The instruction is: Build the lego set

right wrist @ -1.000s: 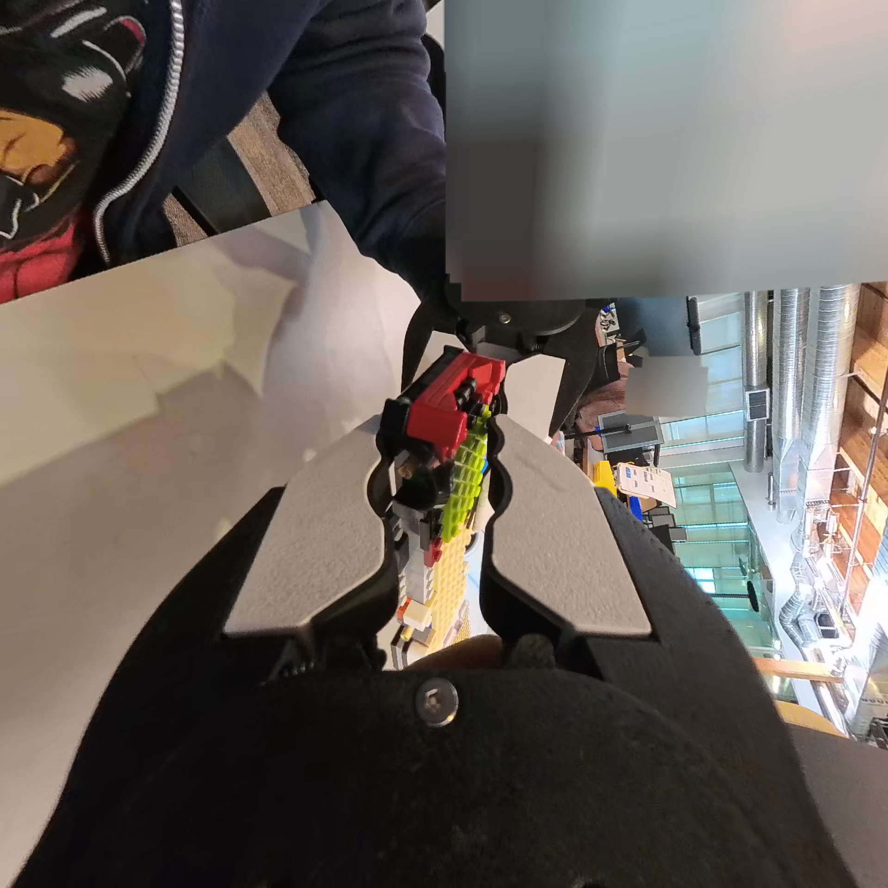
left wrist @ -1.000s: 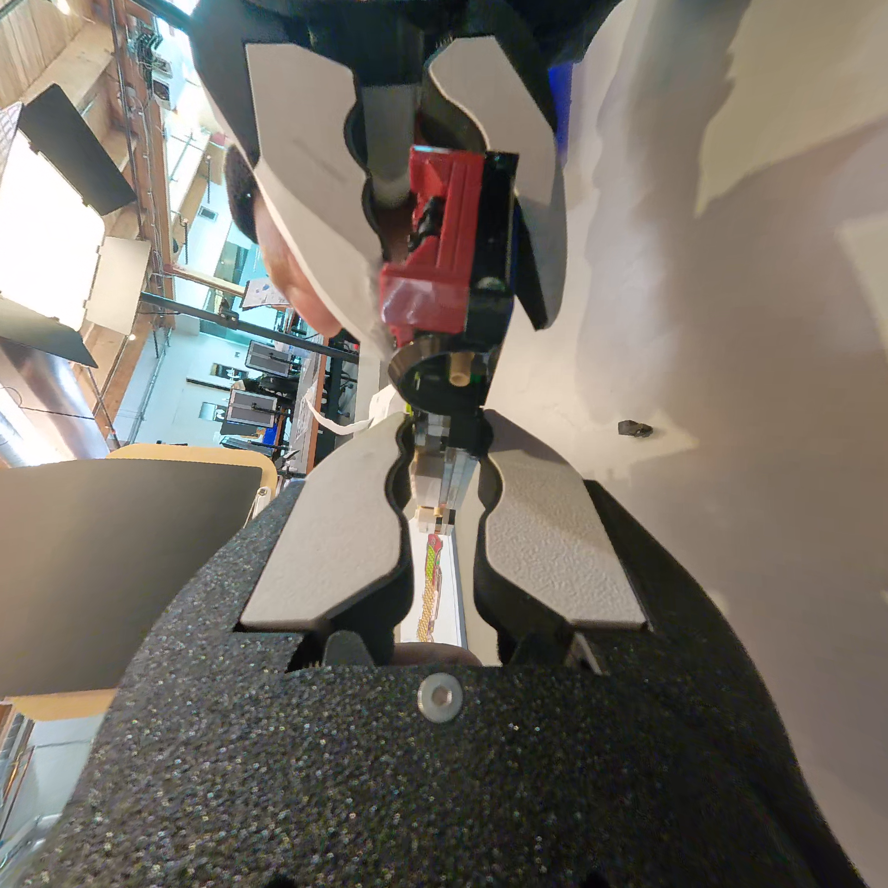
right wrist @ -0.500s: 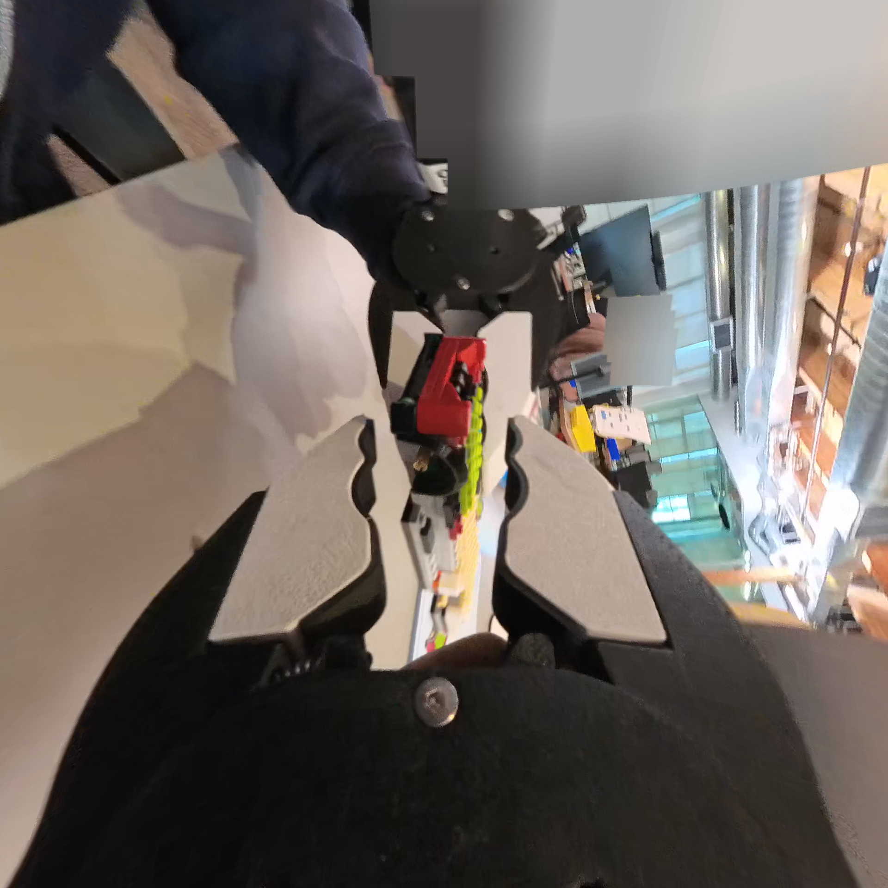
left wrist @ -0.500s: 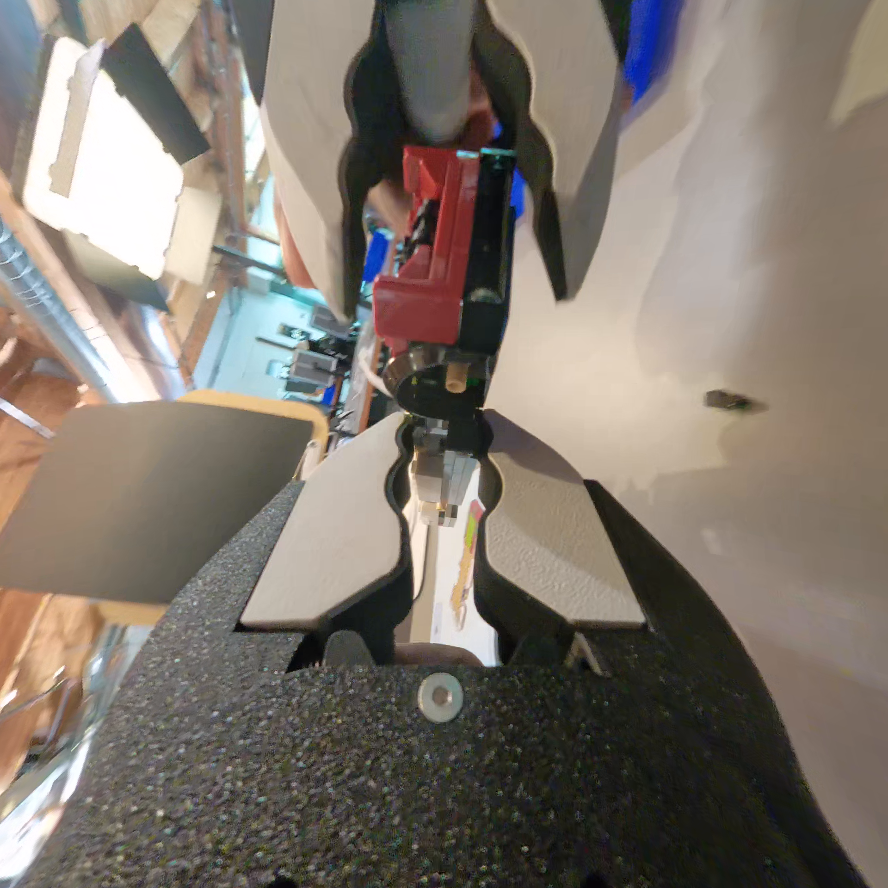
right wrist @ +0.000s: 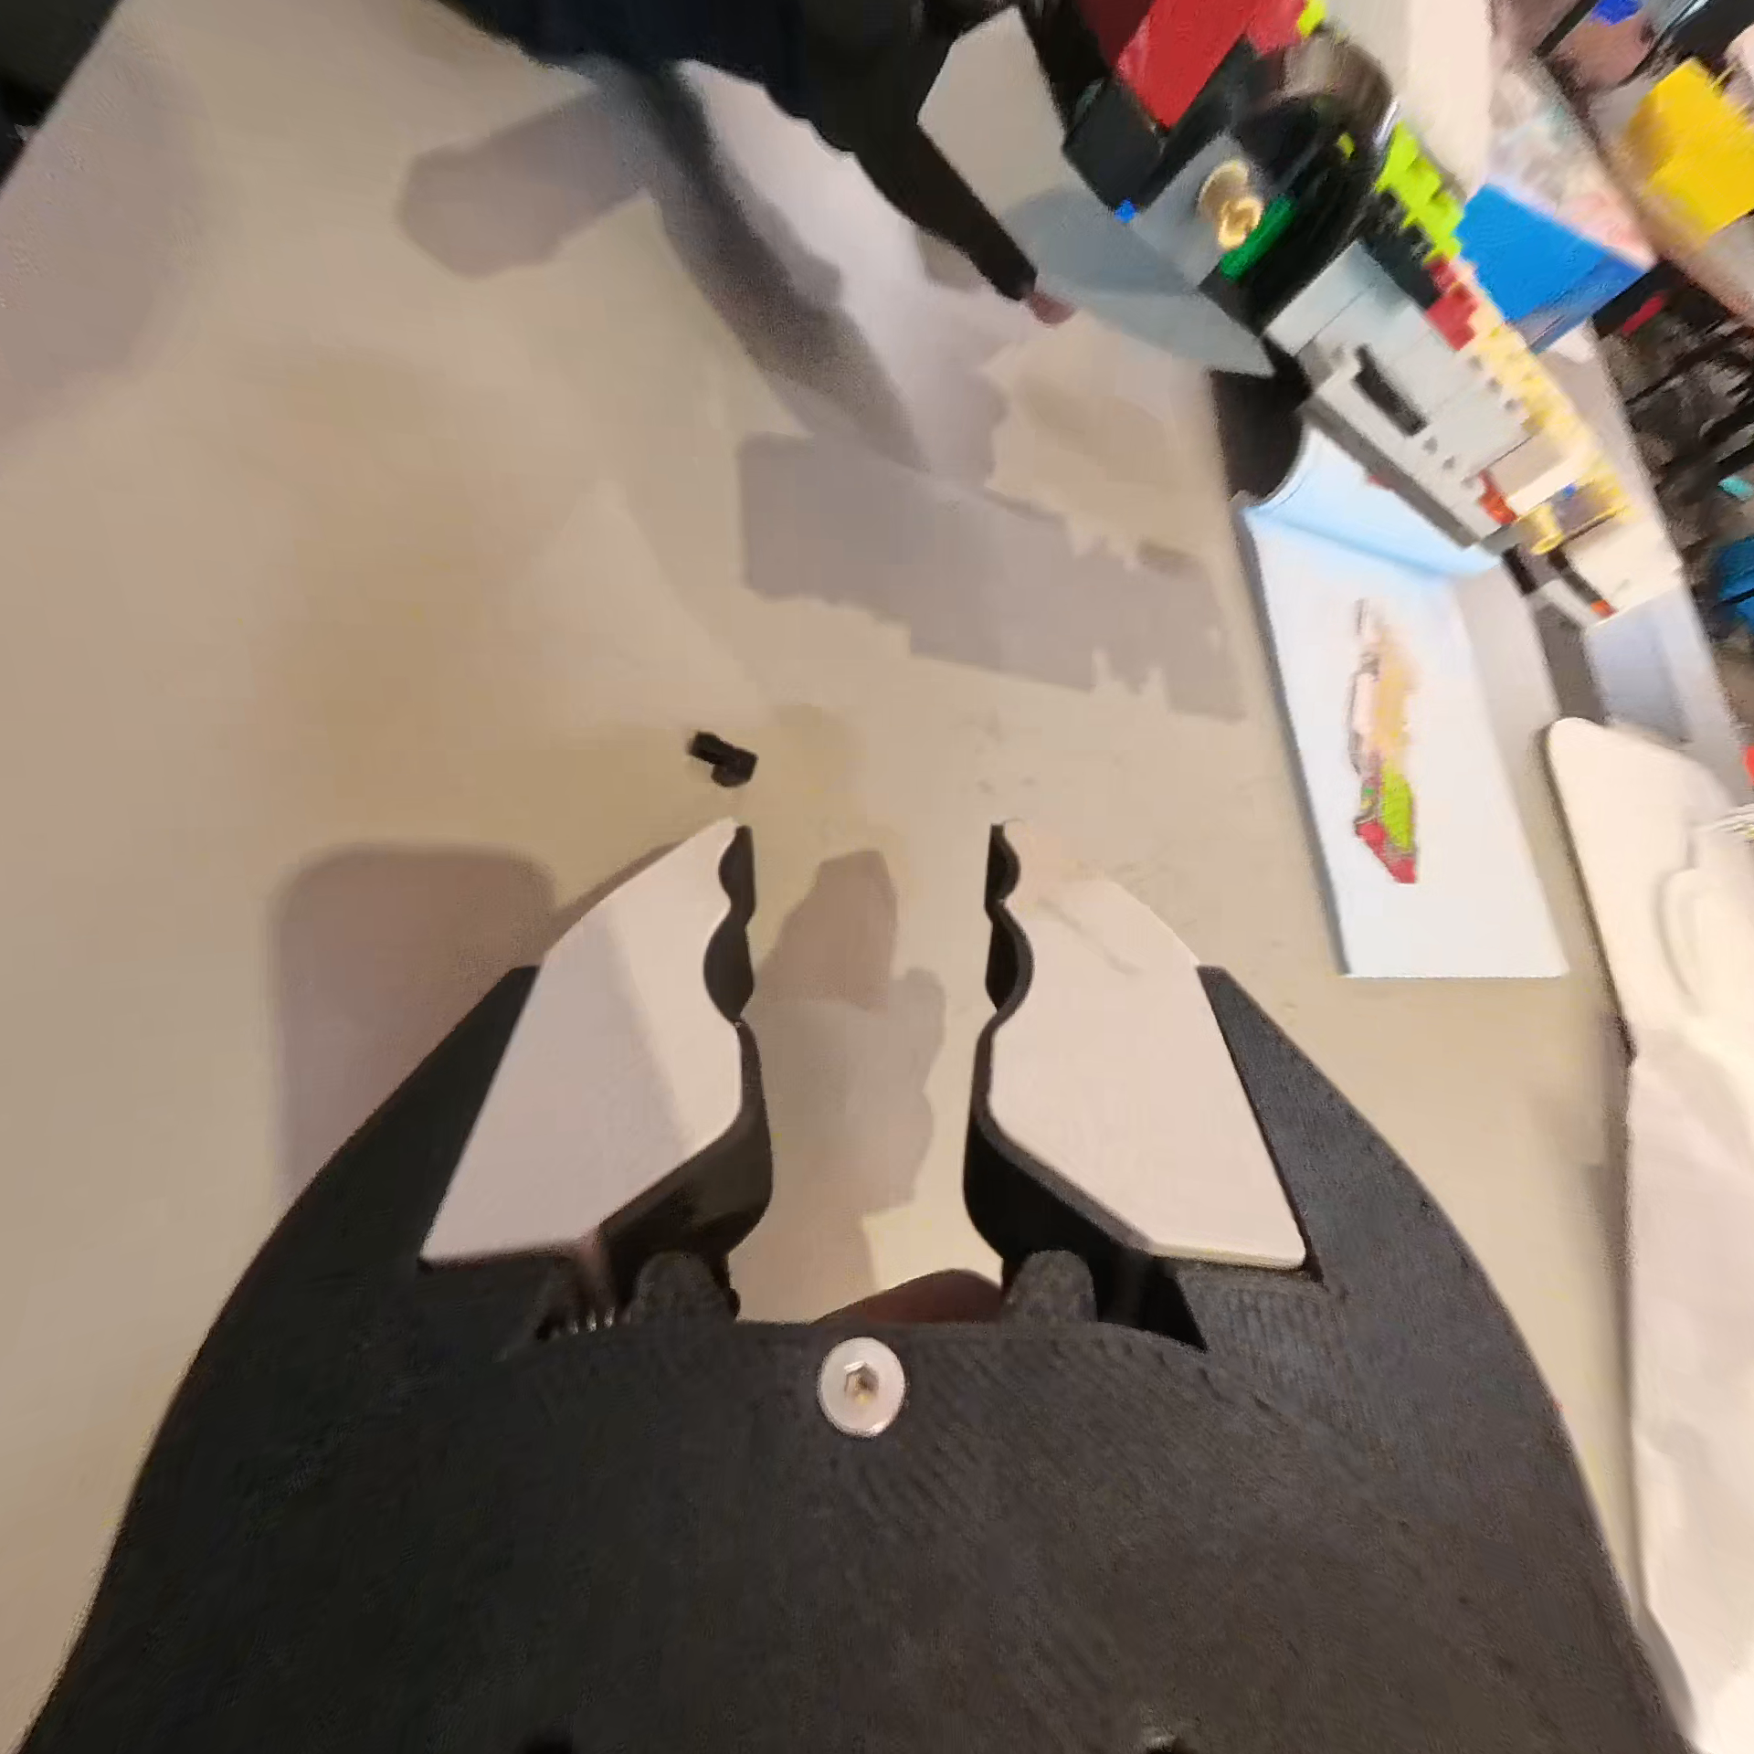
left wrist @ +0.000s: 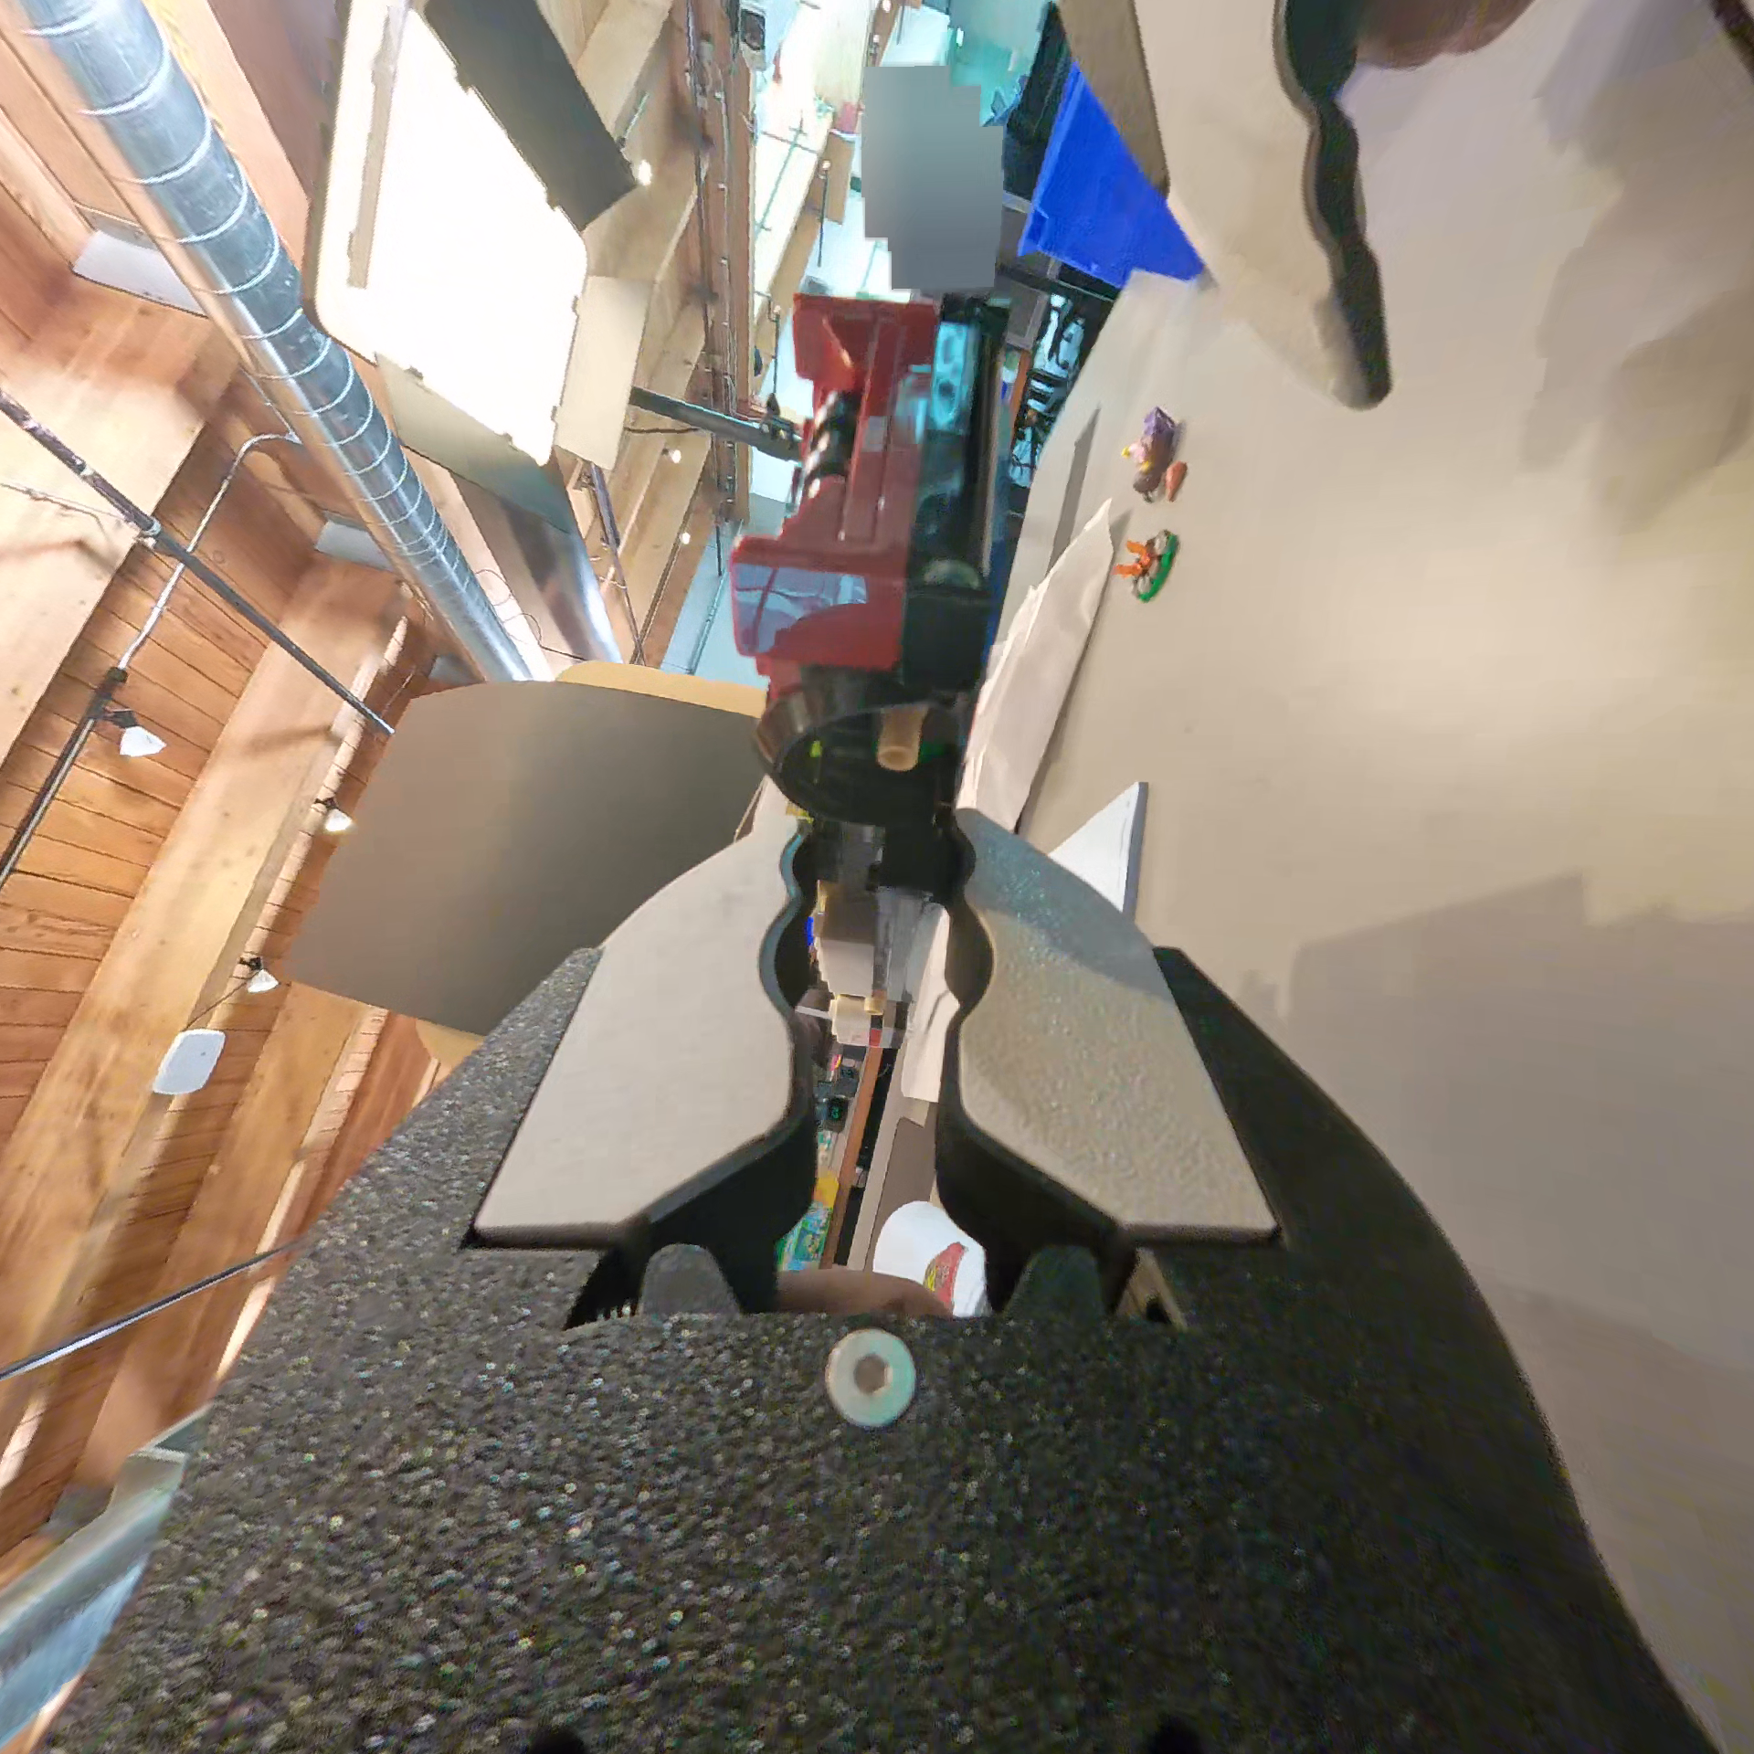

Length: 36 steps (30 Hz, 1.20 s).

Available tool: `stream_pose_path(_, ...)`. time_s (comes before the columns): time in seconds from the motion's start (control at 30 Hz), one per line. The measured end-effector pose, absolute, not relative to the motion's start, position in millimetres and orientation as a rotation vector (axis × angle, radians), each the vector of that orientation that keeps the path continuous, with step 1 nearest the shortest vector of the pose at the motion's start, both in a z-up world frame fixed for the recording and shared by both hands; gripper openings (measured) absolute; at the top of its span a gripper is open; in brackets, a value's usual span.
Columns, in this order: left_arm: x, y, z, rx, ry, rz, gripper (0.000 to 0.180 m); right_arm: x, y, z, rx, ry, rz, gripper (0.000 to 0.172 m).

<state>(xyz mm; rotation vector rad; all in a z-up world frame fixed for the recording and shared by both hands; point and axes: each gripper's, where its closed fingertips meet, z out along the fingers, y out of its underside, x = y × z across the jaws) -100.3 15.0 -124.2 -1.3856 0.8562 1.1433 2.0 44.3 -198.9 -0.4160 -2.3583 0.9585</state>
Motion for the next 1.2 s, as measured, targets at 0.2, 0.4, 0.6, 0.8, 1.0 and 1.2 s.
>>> stream_pose_path(0.2, -100.3, 14.4, -146.0, -1.416, 0.966, 1.204, 0.024, 2.1, 42.4, -218.5, -0.434, -2.438, 0.915, 0.046)
stream_pose_path(0.4, -95.7, 18.8, -157.5, -1.447, 0.996, 1.125, 0.025, 3.9, 40.0, -225.2, -0.443, -2.477, 0.929, 0.04)
stream_pose_path(0.6, -97.0, 20.0, -157.7, -1.473, 0.975, 1.075, 0.025, 3.7, 25.6, -231.0, -0.441, -2.528, 0.925, 0.035)
stream_pose_path(0.8, -94.6, 17.9, -156.8, -1.484, 0.969, 1.052, 0.025, 12.1, 10.5, -237.4, -0.465, -2.622, 0.91, 0.026)
stream_pose_path(1.0, -97.0, 16.9, -155.4, -1.498, 0.941, 1.034, 0.025, 25.2, 5.7, -234.4, -0.427, -2.679, 0.985, 0.024)
stream_pose_path(1.2, -95.0, 18.0, -155.4, -1.501, 0.938, 1.016, 0.025, 13.1, 8.8, -234.2, -0.623, -2.67, 1.045, 0.025)
